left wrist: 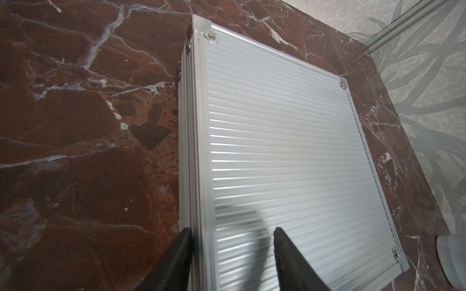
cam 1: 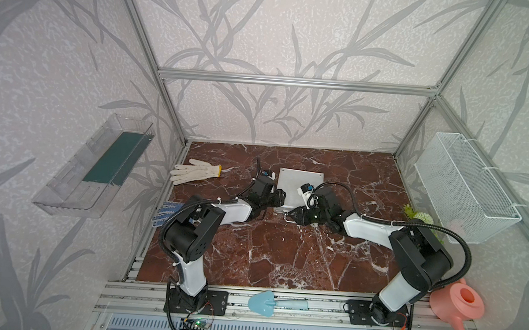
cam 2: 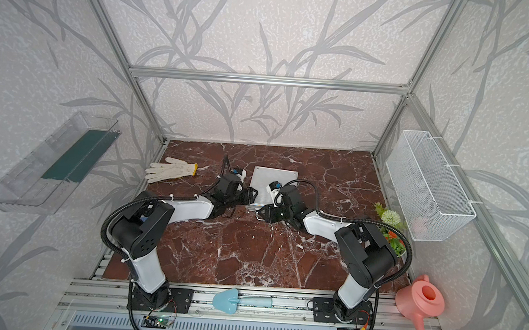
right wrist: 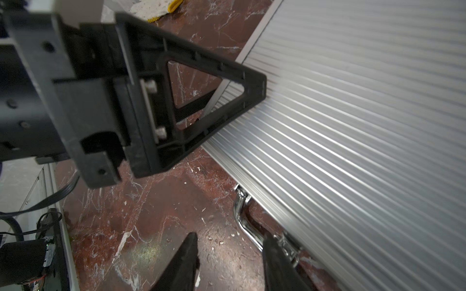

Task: Open the poker set cases
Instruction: Open the fastener on the poker set case.

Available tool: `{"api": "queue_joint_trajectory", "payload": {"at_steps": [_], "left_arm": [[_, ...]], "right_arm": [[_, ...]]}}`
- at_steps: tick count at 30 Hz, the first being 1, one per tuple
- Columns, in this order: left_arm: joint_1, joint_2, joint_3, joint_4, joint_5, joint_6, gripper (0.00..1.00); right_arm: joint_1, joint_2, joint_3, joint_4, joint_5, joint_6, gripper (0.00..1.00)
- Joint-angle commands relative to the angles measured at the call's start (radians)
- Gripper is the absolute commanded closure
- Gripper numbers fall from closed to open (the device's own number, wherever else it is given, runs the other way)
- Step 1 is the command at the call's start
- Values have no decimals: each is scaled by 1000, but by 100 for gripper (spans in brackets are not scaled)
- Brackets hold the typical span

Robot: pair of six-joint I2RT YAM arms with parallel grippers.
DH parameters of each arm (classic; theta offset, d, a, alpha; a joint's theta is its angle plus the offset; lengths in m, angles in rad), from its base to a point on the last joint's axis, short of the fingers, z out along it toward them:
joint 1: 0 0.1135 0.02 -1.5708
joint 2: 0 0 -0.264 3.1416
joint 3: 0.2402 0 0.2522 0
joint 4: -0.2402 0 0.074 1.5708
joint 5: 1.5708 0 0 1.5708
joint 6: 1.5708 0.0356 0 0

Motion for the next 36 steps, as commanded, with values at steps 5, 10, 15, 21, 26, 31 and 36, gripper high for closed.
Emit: {"api": "queue_joint_trajectory", "payload": {"at_steps": [5,10,15,21,26,31,36], "left_arm": [[-21,45,-13,-117,39,-9,47],[-22,61,-17,-93,52,-28,48],[-22,55,-18,-98,52,-30,48],[-20,43,-23,-109,45,-24,48],[-22,43,-21,-109,49,-26,48],[-22,41,-17,-114,48,-25,48],[-22,36,-29,-112,48,-25,48]], "right_arm": [[-24,-251,-46,-227,136,1,57],[-36,-266,-72,-254,72,12,56],[-31,-192,-78,-183,63,46,56],[-24,-72,-69,-23,-35,102,56],[0,26,-34,69,-67,136,58],[2,103,-9,120,-78,155,59],[3,88,-12,124,-71,157,59]]}}
